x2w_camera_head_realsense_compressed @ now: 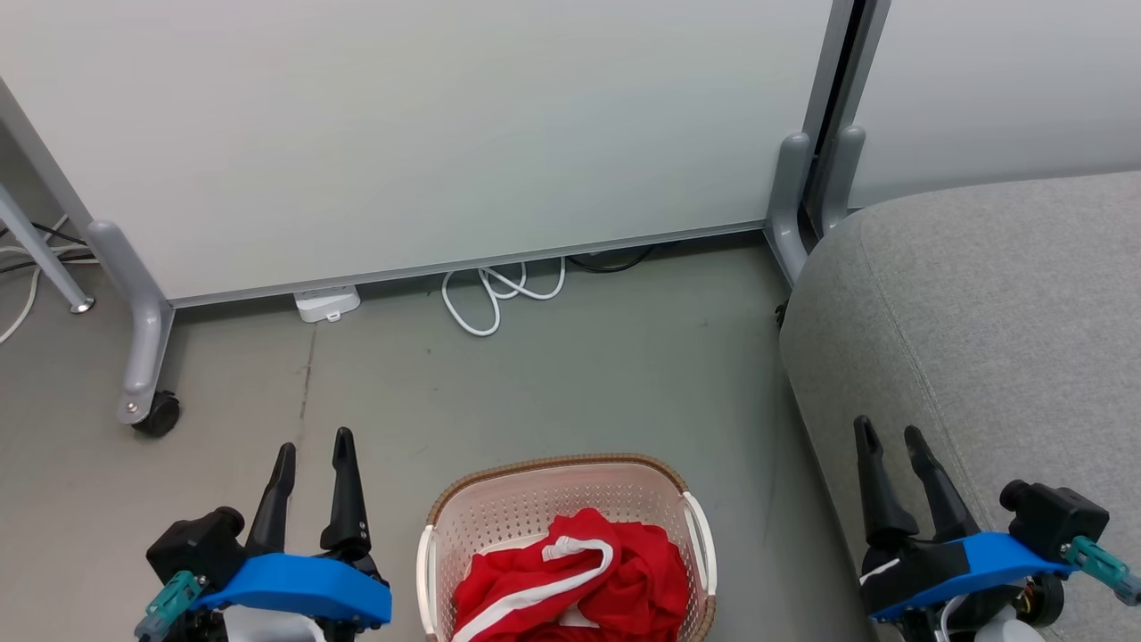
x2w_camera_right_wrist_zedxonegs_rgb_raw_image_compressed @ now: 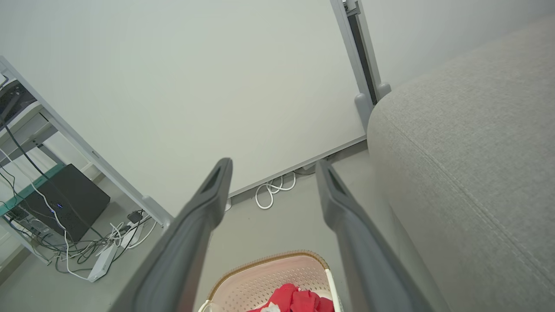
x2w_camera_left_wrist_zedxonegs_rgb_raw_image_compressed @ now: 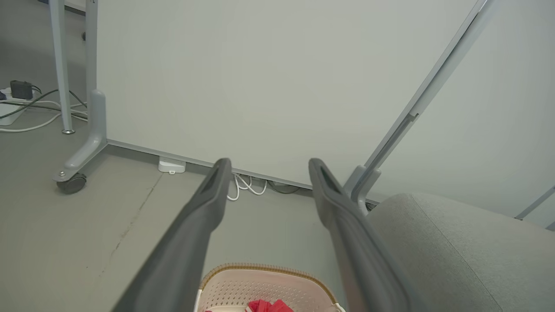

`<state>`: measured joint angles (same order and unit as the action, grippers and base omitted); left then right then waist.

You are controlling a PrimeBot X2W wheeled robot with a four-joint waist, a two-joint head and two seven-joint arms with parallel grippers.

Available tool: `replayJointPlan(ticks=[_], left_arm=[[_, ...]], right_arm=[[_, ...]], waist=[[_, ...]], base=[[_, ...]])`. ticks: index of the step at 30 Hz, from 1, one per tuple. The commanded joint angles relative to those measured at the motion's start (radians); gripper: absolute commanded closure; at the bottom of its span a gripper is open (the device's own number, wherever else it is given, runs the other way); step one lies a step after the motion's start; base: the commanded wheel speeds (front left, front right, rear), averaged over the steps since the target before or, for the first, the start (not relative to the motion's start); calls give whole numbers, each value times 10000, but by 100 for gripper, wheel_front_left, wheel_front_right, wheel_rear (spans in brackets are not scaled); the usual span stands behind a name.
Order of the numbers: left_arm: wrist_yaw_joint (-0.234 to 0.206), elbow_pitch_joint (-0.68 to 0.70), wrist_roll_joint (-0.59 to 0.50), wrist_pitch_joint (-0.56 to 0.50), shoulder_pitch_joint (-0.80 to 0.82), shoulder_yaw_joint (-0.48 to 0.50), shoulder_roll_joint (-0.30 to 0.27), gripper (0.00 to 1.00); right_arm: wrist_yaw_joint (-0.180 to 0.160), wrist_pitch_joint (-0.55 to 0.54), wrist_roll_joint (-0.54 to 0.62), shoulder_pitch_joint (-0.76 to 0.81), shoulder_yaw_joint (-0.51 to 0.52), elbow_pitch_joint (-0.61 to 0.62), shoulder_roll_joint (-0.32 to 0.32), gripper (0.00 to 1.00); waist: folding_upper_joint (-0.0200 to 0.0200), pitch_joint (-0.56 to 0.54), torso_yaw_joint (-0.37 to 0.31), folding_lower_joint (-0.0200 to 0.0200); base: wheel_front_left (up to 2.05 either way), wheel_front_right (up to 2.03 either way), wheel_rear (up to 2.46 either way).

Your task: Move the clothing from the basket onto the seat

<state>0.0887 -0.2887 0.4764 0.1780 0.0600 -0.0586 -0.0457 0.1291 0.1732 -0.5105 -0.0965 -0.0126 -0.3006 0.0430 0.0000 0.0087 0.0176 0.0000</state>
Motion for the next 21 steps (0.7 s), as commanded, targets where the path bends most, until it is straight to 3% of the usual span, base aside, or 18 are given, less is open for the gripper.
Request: replayJointPlan(ticks=[1, 21], left_arm=[[52, -7, -167, 82, 182, -32, -55, 0], [135, -447, -948, 506, 215, -176, -58, 0]], right_arm=[[19, 102, 254, -159, -34, 17, 78, 0], [22, 505, 1809, -186, -54, -76, 88, 0]], waist=[[0, -3, 2, 0], [0, 10, 57, 0]], base=[[0, 0, 0], [0, 0, 0]])
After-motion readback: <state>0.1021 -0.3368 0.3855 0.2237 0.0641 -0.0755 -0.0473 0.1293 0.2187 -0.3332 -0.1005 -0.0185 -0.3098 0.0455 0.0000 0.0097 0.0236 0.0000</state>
